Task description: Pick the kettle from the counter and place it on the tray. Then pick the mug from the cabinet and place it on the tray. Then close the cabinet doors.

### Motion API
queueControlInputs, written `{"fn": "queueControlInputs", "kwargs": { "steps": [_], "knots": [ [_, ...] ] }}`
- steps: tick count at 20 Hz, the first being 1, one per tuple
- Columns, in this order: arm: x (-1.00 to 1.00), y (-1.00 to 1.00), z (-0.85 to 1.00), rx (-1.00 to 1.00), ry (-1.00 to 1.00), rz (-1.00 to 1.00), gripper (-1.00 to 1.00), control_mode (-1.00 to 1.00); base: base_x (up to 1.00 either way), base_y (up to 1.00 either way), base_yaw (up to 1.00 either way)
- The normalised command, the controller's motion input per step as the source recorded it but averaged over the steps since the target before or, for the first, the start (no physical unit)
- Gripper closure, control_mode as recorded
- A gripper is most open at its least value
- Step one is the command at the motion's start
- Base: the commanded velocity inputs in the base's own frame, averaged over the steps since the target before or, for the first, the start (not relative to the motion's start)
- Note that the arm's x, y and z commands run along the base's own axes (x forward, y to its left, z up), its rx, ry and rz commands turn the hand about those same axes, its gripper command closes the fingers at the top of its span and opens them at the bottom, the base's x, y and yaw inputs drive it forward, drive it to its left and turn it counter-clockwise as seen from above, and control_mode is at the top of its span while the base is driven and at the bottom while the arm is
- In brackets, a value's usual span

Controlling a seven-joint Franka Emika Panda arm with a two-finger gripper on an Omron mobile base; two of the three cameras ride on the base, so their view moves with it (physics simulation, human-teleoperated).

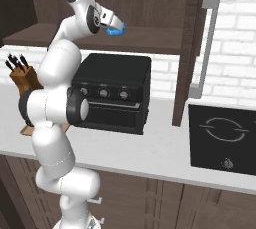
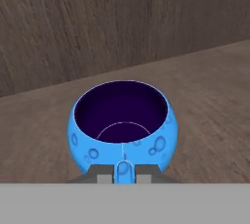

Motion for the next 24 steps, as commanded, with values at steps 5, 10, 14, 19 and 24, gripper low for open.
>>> {"fn": "queueControlInputs", "kwargs": {
  "steps": [5,10,14,19,24],
  "knots": [
    [0.0,-0.29,-0.31,0.09,0.0,0.02,1.0,-1.0,0.0,0.0,0.0],
    [-0.49,-0.42,-0.03,0.06,-0.01,0.13,1.0,-1.0,0.0,0.0,0.0],
    [-0.93,-0.14,0.0,0.0,-0.02,0.28,1.0,-1.0,0.0,0.0,0.0],
    [-1.0,0.0,0.0,-0.01,-0.12,0.4,1.0,-1.0,0.0,0.0,0.0],
    [-1.0,0.0,0.06,0.0,-0.15,0.54,1.0,-1.0,0.0,0.0,0.0]
  ]
}}
